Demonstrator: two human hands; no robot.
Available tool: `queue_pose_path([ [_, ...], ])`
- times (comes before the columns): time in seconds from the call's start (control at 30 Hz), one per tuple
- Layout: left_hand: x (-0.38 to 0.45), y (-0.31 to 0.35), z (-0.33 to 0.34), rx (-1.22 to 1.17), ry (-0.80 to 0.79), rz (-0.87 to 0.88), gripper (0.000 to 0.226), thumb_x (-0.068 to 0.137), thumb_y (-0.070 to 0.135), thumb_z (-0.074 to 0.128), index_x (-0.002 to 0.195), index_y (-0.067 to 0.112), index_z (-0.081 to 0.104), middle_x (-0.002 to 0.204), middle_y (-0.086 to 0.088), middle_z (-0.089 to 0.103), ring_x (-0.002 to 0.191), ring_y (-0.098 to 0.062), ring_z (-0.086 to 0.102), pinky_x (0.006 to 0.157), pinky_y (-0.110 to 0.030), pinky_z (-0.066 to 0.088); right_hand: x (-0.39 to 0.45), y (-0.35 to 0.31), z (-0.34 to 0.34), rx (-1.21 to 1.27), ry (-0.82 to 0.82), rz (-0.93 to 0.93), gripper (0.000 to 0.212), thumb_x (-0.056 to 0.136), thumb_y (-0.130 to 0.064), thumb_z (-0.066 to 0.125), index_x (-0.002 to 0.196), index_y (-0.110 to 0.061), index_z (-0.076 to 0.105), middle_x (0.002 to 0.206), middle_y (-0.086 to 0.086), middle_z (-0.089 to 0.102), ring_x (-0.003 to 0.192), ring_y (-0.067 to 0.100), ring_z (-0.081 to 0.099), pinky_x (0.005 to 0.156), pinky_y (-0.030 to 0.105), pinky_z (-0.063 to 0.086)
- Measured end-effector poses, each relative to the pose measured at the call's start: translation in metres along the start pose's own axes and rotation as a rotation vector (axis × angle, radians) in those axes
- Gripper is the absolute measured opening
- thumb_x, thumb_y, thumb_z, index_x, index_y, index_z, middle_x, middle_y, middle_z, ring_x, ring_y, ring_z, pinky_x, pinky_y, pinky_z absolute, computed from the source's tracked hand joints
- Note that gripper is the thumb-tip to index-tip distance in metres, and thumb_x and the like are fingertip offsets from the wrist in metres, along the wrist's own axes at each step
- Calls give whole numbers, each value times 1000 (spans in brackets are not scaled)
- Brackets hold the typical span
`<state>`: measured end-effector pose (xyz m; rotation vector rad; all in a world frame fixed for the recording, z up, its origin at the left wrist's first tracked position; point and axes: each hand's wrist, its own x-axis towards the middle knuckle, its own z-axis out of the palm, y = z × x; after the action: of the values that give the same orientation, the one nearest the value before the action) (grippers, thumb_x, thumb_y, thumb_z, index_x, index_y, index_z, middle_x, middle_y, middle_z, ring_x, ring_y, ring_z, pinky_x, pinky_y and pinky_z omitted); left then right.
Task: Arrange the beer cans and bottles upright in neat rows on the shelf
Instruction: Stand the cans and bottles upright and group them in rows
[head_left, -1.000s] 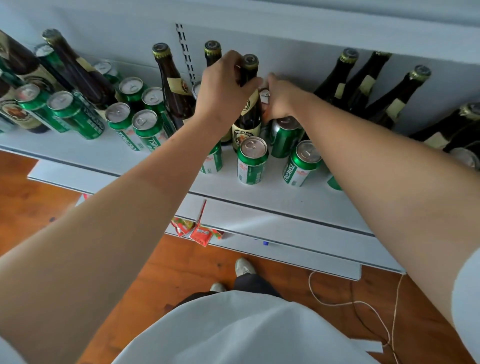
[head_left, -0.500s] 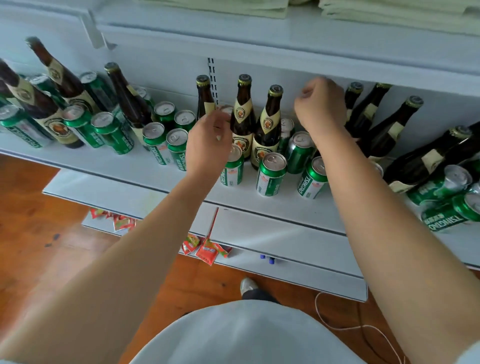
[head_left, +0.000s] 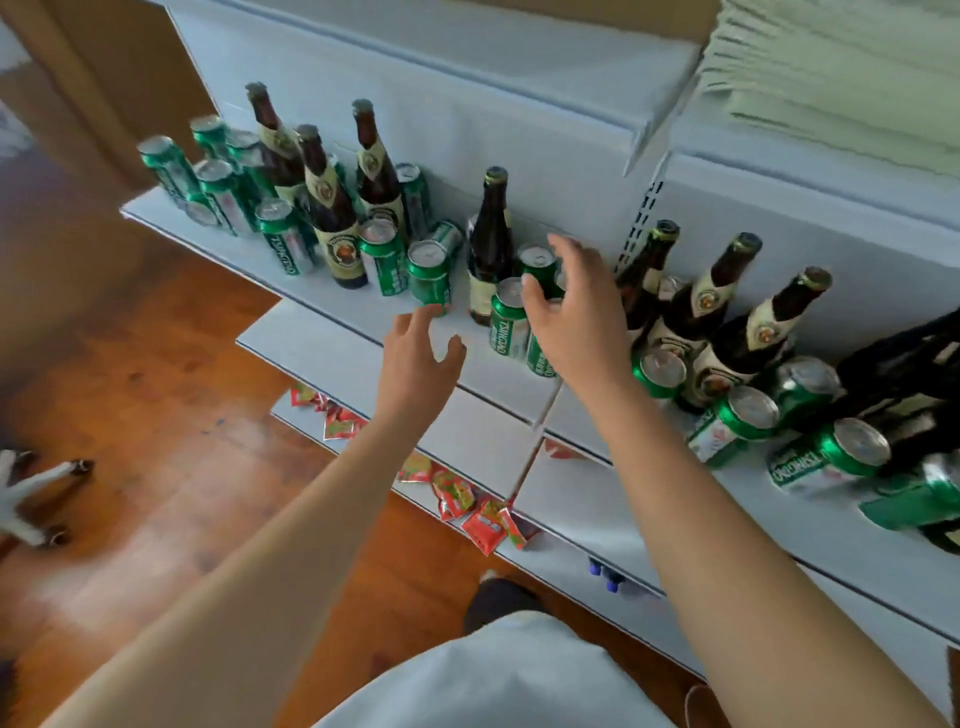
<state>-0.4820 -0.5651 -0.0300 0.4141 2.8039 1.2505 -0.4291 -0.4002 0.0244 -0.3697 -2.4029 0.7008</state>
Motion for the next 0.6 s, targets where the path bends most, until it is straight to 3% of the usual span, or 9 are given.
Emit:
queue_pose_path([
  [0.17, 59, -36, -30, 6, 110, 19, 40, 95, 26, 57, 133, 19, 50, 132, -2, 50, 120, -20, 51, 95, -31, 43, 41, -44, 75, 98, -142, -74, 39, 97, -19, 52, 132, -4, 53, 123, 14, 59, 112, 28, 56, 92, 34, 42],
  [0.27, 110, -56, -42, 57, 146, 103, 38, 93, 21, 59, 130, 18, 52, 129, -3, 51, 115, -23, 55, 92, -37, 50, 86, -61, 128, 37, -260, -53, 37, 99, -15, 46, 133, -1, 49, 128, 17, 54, 118, 31, 52, 96, 34, 39],
  [0.43, 163, -81, -61, 117, 86, 184, 35, 94, 20, 54, 129, 20, 54, 126, -1, 51, 102, -22, 62, 77, -40, 56, 180, -75, 200, -350, -533, 262, 34, 95, -11, 52, 128, -1, 48, 128, 18, 54, 116, 32, 56, 88, 36, 48],
  [0.6, 187, -101, -89, 59, 174, 229, 19, 94, 12, 54, 96, 18, 72, 96, 6, 65, 65, -14, 57, 59, -32, 51, 228, -60, 245, -477, -751, 436, 32, 96, -14, 47, 124, -4, 55, 126, 14, 57, 117, 32, 55, 92, 36, 46],
])
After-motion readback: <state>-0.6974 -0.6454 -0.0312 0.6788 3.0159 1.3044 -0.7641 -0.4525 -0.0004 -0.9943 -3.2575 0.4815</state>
